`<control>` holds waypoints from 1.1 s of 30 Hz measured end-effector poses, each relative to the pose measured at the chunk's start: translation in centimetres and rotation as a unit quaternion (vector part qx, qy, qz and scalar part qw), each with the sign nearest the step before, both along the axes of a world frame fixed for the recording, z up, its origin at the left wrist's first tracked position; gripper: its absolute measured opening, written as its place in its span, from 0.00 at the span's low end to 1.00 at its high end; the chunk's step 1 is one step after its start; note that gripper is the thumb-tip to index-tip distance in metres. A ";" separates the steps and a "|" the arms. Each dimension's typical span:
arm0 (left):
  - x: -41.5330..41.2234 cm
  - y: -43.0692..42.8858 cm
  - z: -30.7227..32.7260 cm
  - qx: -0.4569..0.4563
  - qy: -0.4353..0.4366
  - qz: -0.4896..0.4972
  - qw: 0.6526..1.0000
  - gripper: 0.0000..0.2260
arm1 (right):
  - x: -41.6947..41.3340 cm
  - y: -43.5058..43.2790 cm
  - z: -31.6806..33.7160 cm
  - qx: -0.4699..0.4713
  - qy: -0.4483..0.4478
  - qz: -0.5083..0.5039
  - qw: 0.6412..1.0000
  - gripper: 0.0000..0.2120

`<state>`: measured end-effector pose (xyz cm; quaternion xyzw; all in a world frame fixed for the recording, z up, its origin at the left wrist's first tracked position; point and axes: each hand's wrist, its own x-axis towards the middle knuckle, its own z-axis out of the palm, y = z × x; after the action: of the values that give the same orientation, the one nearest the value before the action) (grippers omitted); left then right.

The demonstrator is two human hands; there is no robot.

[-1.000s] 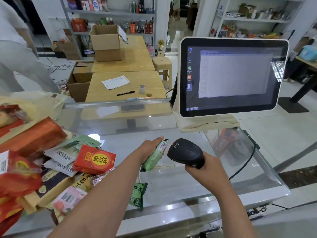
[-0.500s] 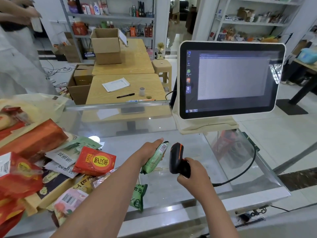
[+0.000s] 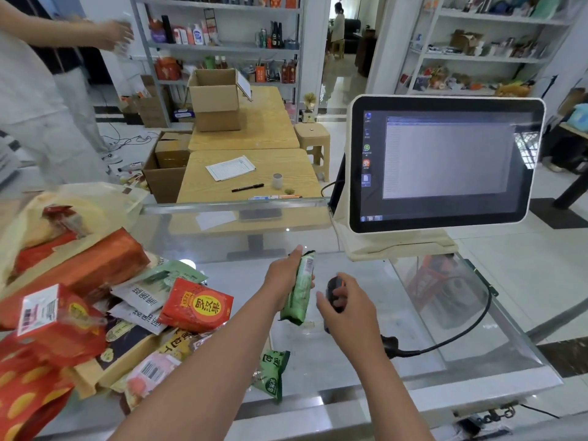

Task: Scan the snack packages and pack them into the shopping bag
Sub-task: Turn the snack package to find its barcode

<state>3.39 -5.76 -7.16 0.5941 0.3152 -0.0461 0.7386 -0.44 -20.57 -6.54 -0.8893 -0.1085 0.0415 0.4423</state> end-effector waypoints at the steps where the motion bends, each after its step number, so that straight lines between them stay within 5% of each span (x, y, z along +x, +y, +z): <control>1: 0.2 0.4 0.8 0.011 -0.008 0.022 1.000 0.21 | 0.1 1.1 0.8 0.030 0.044 0.006 0.999 0.25; 4: 0.3 2.0 3.7 0.061 -0.028 0.047 0.997 0.23 | 0.1 4.5 3.0 0.096 0.107 0.057 0.988 0.28; 9: -2.4 7.6 9.4 0.117 -0.041 0.087 0.988 0.46 | -0.2 10.4 7.0 0.157 0.067 0.134 0.976 0.16; 15: -9.0 16.6 14.0 0.253 -0.109 0.140 0.951 0.20 | -2.7 18.7 10.5 0.198 0.095 0.238 0.946 0.13; 18: -13.5 21.7 14.2 0.378 -0.119 0.233 0.888 0.08 | -4.4 22.2 11.4 0.207 0.119 0.262 0.935 0.09; 21: -18.2 26.7 13.2 0.538 -0.028 0.225 0.812 0.16 | -5.5 25.0 12.0 0.219 0.142 0.259 0.930 0.06; 27: -21.6 32.7 9.2 0.566 0.188 0.068 0.800 0.36 | -7.7 29.8 13.5 0.211 0.157 0.213 0.941 0.13; 30: -21.2 34.2 8.0 0.614 0.186 0.005 0.767 0.25 | -9.2 31.6 14.5 0.202 0.162 0.195 0.946 0.12; 33: -21.7 36.6 8.8 0.660 0.107 0.044 0.742 0.13 | -10.9 32.4 15.6 0.158 0.164 0.218 0.949 0.08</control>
<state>-18.30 30.79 1.63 0.9095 0.3699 0.1428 0.1247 -11.36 11.85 9.08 -0.7435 -0.2310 0.2649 0.5689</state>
